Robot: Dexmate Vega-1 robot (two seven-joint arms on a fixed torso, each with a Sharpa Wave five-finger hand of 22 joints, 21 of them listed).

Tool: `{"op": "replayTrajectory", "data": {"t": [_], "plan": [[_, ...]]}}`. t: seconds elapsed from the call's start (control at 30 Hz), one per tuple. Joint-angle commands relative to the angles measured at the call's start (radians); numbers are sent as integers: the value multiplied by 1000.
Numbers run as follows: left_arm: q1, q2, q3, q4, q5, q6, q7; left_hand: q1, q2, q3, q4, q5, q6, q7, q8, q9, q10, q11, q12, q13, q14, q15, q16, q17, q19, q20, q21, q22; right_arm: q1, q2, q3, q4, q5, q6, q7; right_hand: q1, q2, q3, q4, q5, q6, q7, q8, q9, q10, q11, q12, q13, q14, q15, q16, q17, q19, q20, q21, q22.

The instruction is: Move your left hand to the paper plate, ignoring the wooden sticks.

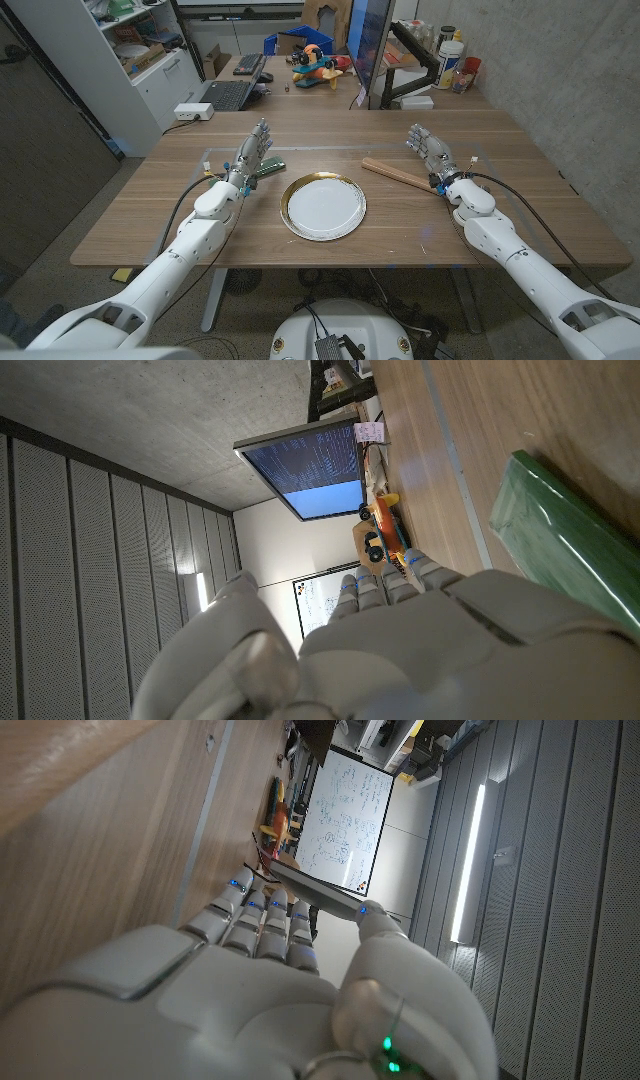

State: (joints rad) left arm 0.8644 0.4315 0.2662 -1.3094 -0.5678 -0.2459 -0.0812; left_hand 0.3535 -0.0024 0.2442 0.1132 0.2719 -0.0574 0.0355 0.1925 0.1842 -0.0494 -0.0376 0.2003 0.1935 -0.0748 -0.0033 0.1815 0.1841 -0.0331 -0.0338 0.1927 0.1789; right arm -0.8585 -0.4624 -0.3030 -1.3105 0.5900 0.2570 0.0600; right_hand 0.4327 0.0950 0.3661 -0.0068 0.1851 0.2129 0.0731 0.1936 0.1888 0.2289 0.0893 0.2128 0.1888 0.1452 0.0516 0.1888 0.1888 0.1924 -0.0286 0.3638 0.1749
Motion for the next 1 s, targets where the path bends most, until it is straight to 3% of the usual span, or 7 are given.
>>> {"op": "replayTrajectory", "data": {"t": [0.03,0.23,0.43,1.0], "plan": [[36,-215,-253,-17,246,100,-156,10,2,4,0,4,-7,1,6,2,-6,-3,6,2,-9,1,6,3,-11,-26,7,2,-39,152,189,-20,-169,-79,100,5,-1,7,1,6,7,2,6,3,7,-1,5,3,9,-2,5,2,8,2,4,5],[35,-293,-335,-24,336,123,-216,10,2,4,0,5,-7,0,6,2,-6,-2,6,2,-9,1,7,3,-12,-23,7,2,-45,215,263,-24,-238,-103,149,4,0,7,0,6,9,1,6,3,8,1,5,3,9,-1,5,2,9,2,2,5],[34,-342,-385,-34,395,140,-253,10,3,3,0,5,-5,0,6,2,-6,-2,6,2,-7,1,7,3,-12,-17,7,2,-45,262,314,-21,-289,-116,187,4,1,7,-2,6,9,1,6,3,9,2,5,3,9,-2,5,2,9,3,1,5],[38,-400,-451,-67,469,167,-301,10,4,0,-1,6,-4,-2,6,2,-7,-2,6,2,-7,2,7,3,-14,-12,7,2,-40,337,388,-20,-370,-132,243,1,3,8,-5,6,11,-1,6,2,9,0,5,2,9,-1,5,2,11,4,-4,5]]}}
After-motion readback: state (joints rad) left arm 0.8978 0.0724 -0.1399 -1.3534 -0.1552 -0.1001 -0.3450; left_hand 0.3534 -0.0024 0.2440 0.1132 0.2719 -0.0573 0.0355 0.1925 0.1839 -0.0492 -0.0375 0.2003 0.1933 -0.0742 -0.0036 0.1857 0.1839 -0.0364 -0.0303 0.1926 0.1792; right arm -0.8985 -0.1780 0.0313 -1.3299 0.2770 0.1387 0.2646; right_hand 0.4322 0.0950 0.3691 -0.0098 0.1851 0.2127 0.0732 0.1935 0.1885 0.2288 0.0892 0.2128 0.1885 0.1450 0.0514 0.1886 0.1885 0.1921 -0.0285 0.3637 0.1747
